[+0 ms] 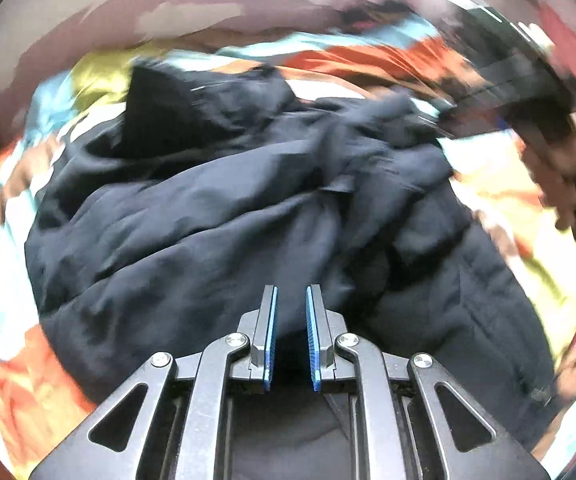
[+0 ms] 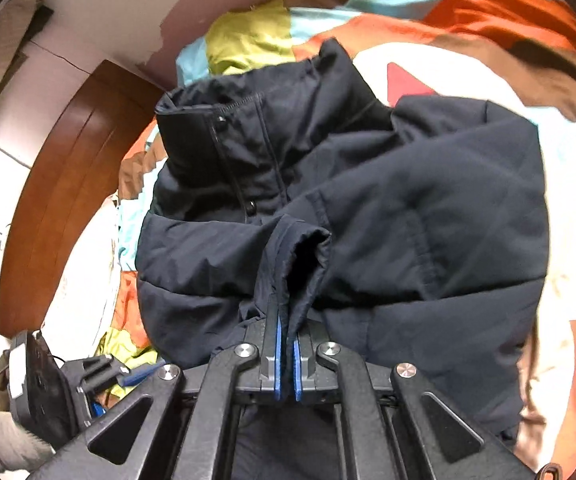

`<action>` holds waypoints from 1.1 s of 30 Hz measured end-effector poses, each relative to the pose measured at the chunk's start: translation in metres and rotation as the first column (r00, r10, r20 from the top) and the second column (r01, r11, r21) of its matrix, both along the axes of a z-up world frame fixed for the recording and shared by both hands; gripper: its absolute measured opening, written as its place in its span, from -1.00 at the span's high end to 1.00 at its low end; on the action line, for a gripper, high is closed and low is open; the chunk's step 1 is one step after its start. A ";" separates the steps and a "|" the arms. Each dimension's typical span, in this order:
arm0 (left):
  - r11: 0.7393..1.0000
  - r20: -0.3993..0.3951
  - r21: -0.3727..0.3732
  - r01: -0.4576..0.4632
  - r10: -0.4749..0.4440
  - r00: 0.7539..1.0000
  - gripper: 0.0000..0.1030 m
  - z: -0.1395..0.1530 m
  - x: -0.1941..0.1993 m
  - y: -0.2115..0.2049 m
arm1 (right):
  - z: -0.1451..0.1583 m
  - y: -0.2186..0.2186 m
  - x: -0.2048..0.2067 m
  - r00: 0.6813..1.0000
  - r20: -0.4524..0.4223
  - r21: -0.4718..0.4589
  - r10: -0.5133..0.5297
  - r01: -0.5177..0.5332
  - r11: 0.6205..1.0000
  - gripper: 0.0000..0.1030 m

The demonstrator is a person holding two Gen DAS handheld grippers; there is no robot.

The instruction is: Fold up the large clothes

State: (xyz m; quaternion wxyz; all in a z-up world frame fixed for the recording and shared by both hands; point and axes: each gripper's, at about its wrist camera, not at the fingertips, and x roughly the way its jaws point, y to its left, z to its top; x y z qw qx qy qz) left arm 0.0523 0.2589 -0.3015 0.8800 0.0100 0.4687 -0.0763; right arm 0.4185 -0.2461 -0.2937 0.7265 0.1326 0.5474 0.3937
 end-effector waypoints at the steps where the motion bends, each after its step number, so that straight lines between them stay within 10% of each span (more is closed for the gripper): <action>1: 0.998 -0.008 -0.027 -0.054 0.054 0.999 0.78 0.001 0.004 0.012 | 0.003 -0.001 -0.001 1.000 0.005 0.002 0.001 -0.001 1.000 0.91; 12: 0.957 -0.045 -0.074 -0.280 0.277 0.960 0.78 0.003 0.026 0.083 | 0.001 -0.066 0.004 0.986 -0.110 0.139 -0.122 0.137 0.981 0.91; 25: 0.959 -0.119 -0.002 -0.283 0.281 0.952 0.78 -0.031 0.040 0.094 | -0.045 -0.018 0.002 0.988 0.138 -0.394 0.072 -0.012 0.919 0.67; 33: 0.958 -0.130 -0.006 -0.286 0.283 0.950 0.78 -0.036 0.038 0.098 | -0.042 -0.029 -0.005 0.996 0.073 -0.263 0.046 -0.025 0.964 0.63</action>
